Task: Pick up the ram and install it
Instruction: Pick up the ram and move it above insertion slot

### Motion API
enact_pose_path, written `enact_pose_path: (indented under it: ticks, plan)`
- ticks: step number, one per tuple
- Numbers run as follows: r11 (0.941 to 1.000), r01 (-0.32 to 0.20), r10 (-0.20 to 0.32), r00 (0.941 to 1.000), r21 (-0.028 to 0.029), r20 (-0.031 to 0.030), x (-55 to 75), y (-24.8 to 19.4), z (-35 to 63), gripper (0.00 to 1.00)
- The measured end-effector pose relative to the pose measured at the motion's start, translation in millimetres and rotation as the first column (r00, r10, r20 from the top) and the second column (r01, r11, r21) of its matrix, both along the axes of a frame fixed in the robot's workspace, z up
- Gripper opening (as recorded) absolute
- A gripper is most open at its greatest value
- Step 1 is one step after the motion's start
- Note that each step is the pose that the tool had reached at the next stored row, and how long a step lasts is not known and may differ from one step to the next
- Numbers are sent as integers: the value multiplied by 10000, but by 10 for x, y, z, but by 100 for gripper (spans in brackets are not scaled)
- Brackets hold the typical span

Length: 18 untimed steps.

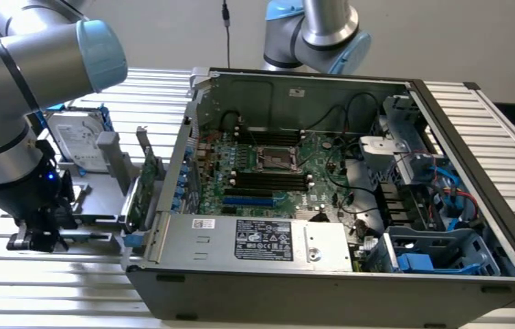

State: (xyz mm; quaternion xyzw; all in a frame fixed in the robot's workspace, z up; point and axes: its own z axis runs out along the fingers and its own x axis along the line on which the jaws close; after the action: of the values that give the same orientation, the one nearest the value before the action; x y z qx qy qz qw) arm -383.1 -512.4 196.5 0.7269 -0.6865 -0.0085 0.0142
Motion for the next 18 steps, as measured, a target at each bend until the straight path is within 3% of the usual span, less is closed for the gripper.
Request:
enact_pose_path:
  ticks: [4, 9, 10, 18]
  plan:
    - [10000, 0, 0, 10000, 0, 0, 0, 0, 0, 33]
    - [10000, 1, -1, 10000, 0, 0, 1, 0, 0, 31]
    - [10000, 1, -1, 10000, 0, 1, 1, 0, 0, 24]
    - [10000, 1, -1, 10000, -1, 0, 3, 0, 0, 22]
